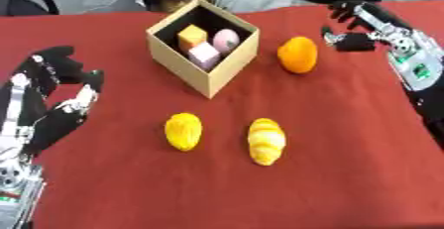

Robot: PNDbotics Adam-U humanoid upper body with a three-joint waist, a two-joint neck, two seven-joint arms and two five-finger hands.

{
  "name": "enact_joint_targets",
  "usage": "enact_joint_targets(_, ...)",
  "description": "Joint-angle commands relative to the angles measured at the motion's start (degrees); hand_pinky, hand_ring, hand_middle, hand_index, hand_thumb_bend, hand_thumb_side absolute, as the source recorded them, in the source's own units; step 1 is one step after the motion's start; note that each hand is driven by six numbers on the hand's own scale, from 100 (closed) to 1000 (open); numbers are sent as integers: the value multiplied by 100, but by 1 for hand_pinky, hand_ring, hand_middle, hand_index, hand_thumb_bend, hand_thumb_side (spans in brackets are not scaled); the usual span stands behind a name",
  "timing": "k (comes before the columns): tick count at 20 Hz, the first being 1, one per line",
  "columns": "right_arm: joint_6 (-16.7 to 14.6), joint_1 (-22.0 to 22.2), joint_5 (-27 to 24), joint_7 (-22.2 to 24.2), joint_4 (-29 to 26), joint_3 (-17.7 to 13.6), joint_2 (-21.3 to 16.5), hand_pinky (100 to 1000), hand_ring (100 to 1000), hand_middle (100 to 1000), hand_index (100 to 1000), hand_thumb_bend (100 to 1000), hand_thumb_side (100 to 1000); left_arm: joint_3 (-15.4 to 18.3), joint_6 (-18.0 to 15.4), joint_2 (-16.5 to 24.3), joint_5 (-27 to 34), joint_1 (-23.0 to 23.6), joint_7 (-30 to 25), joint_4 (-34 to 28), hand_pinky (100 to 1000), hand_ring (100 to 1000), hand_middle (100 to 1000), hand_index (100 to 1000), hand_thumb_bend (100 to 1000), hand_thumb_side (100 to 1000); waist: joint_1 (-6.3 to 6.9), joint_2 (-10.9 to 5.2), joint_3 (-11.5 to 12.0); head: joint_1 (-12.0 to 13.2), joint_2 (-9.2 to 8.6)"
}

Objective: Pick up objects on the table and place them in the box.

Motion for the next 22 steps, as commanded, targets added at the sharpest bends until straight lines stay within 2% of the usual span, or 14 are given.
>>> enact_joint_targets(1, -115, -176, 316, 77, 134, -69, 6, 756, 838, 812, 927, 217, 488, -13, -38, -15, 27, 5, -56, -34, 657, 582, 555, 762, 436, 332, -4, -90, 9, -30, 5)
enact_joint_targets(9, -222, -233, 713, 77, 406, -140, 199, 763, 846, 833, 936, 290, 550, -55, -74, -83, 3, 28, -164, 9, 658, 582, 555, 766, 437, 341, 27, -87, 42, -52, -8)
enact_joint_targets(17, -264, -233, 807, 86, 510, -146, 322, 763, 843, 834, 939, 290, 577, -72, -91, -138, -7, 43, -227, 31, 658, 581, 554, 767, 436, 346, 40, -70, 75, -79, -3)
enact_joint_targets(20, -286, -229, 833, 109, 531, -136, 365, 760, 834, 821, 913, 283, 553, -73, -95, -158, -4, 47, -236, 39, 658, 581, 553, 767, 435, 347, 45, -61, 94, -89, 2)
enact_joint_targets(22, -320, -220, 836, 148, 516, -120, 385, 756, 821, 791, 839, 214, 463, -72, -96, -167, 0, 50, -236, 44, 657, 579, 553, 767, 434, 347, 45, -57, 102, -90, 10)
